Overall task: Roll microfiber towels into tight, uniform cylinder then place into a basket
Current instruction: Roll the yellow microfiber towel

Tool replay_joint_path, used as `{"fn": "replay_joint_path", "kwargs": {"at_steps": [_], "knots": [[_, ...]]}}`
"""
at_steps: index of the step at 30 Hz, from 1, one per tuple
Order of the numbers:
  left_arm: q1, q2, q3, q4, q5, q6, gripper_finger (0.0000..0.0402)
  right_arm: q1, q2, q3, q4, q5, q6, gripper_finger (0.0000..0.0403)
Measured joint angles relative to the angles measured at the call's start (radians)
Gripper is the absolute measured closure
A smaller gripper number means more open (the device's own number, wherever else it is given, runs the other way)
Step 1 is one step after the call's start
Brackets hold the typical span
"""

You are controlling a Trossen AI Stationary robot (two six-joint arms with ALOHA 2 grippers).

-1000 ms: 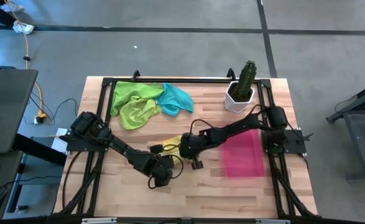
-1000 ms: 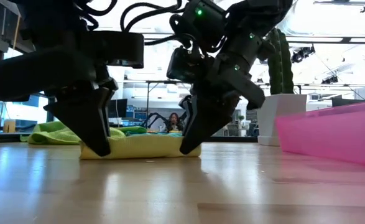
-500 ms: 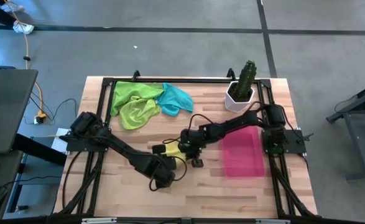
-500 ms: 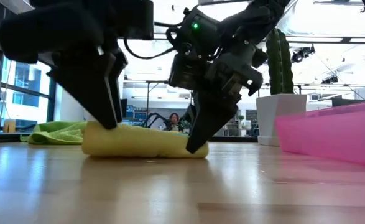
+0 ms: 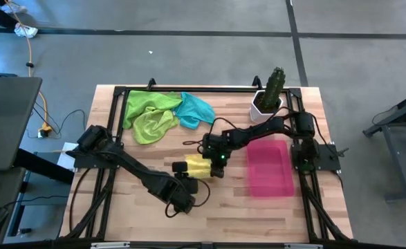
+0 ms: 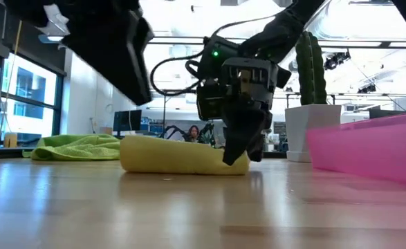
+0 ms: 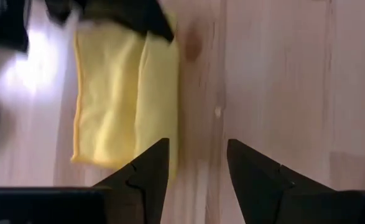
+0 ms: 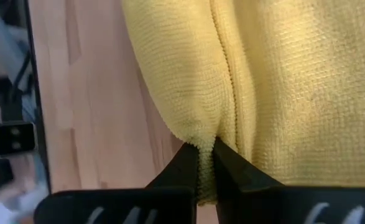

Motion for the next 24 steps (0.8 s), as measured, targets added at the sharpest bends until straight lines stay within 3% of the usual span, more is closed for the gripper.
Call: {"fn": "replay_joint_path", "kwargs": {"at_steps": [10,24], "knots": [[0.057,0.008,-0.087,0.102,-0.053,0.061,0.0252,-0.051,0.051,0.006,-0.021,-0.158,0.098,0.0398],[0.162,0.010,-0.217,0.215,-0.049,0.192,0.0256,-0.050,0.062,0.005,-0.011,-0.159,0.098,0.0398]]}}
